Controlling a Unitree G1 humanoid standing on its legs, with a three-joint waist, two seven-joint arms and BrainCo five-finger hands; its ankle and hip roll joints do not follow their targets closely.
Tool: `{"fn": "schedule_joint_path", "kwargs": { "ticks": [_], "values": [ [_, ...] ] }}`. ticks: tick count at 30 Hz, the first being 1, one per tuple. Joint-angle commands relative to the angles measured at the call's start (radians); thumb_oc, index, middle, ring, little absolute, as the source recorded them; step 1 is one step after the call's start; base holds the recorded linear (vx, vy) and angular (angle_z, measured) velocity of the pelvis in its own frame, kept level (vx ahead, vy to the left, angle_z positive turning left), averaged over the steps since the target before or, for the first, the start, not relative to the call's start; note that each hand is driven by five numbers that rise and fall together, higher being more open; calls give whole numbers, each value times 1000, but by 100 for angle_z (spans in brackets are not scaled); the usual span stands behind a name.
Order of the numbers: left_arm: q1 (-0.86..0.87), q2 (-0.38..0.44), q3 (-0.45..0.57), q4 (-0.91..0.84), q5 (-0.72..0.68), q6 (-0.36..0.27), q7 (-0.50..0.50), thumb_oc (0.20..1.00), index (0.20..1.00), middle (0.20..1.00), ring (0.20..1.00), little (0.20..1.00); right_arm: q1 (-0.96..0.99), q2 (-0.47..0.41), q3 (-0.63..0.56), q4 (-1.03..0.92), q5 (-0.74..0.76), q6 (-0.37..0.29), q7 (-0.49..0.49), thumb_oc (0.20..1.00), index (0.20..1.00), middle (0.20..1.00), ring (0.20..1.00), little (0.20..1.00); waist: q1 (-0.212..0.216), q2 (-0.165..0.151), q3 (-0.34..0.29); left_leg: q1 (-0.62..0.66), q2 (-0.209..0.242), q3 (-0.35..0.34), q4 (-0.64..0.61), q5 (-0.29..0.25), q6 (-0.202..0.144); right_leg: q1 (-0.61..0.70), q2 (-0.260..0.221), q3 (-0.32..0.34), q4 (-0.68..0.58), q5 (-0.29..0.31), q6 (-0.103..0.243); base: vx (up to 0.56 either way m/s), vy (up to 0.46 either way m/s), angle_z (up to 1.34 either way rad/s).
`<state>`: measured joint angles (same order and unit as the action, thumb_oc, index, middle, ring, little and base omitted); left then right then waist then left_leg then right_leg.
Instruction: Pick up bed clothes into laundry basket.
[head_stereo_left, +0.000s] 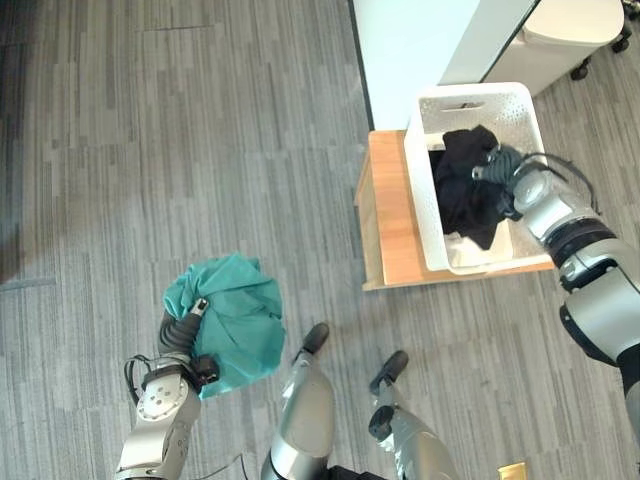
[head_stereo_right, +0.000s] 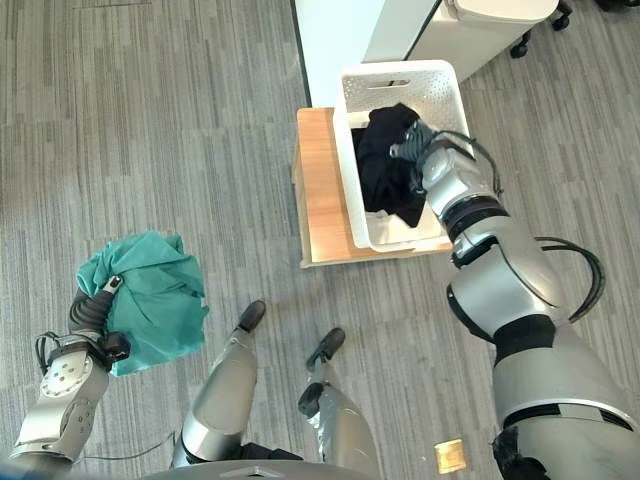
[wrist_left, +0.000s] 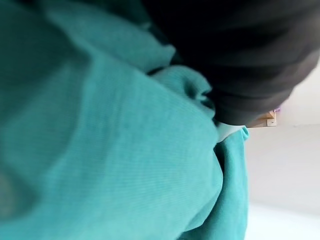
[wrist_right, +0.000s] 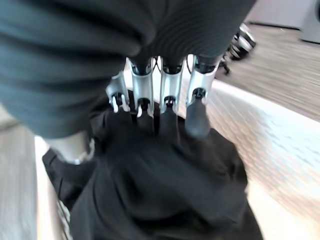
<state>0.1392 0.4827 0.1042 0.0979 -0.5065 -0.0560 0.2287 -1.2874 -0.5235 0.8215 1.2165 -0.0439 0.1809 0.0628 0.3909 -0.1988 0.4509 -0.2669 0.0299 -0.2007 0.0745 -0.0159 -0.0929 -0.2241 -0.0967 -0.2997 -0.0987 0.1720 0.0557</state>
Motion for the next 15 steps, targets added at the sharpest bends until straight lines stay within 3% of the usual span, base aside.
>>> {"fn": "schedule_joint_path", "kwargs": {
  "ticks": [1, 5, 7, 10, 12, 13, 14, 15],
  "values": [
    [10, 97, 48, -73, -21, -53, -9, 200, 200, 200, 200, 200, -138, -64, 58, -20, -16, 5, 32, 1000, 1000, 1000, 1000, 1000, 7, -17, -24, 21, -34, 21, -131, 71, 68, 76, -30, 41, 39, -91, 76, -13, 20, -3],
    [-13, 112, 68, -62, -20, -54, -6, 200, 200, 200, 200, 200, -156, -134, 109, -193, 5, 0, 63, 1000, 1000, 1000, 1000, 1000, -19, -26, -45, 42, -37, 32, -139, 70, 71, 81, -32, 58, 46, -88, 79, -4, 32, -9],
    [-14, 117, 83, -60, -14, -53, 1, 200, 200, 200, 200, 200, -160, -209, 156, -372, -19, -2, 91, 1000, 1000, 1000, 1000, 1000, -41, -30, -56, 61, -32, 44, -142, 59, 72, 88, -31, 70, 52, -92, 80, -10, 33, -12],
    [-8, 123, 115, -73, 5, -52, -2, 200, 200, 200, 200, 200, -113, -394, 152, -681, 19, -18, 107, 1000, 1000, 1000, 1000, 1000, -86, -28, -77, 78, -34, 62, -145, 57, 75, 91, -35, 87, 53, -89, 84, -2, 34, -17],
    [5, 125, 149, -89, 27, -52, -9, 200, 200, 200, 200, 200, 13, -547, 43, -878, 70, -32, 106, 1000, 1000, 1000, 1000, 1000, -115, -16, -99, 100, -37, 69, -147, 44, 77, 107, -36, 93, 53, -96, 87, 36, 43, -21],
    [6, 145, 174, -107, 50, -53, -17, 200, 200, 200, 200, 200, 145, -660, -77, -1014, 117, -48, 117, 1000, 1000, 1000, 1000, 1000, -143, -2, -121, 119, -40, 71, -150, 37, 78, 120, -41, 93, 53, -102, 91, 27, 27, -16],
    [4, 154, 169, -107, 50, -52, -17, 200, 200, 200, 200, 200, 173, -665, -105, -1025, 114, -44, 118, 1000, 1000, 1000, 1000, 1000, -137, -9, -123, 114, -42, 69, -151, 44, 79, 116, -43, 92, 51, -98, 91, 41, 25, -15],
    [-3, 162, 185, -117, 66, -54, -22, 200, 200, 200, 200, 200, 241, -704, -172, -1078, 153, -56, 113, 1000, 1000, 1000, 1000, 1000, -159, 3, -137, 128, -41, 74, -152, 34, 78, 126, -44, 95, 53, -106, 92, 13, 24, -17]
  ]
}}
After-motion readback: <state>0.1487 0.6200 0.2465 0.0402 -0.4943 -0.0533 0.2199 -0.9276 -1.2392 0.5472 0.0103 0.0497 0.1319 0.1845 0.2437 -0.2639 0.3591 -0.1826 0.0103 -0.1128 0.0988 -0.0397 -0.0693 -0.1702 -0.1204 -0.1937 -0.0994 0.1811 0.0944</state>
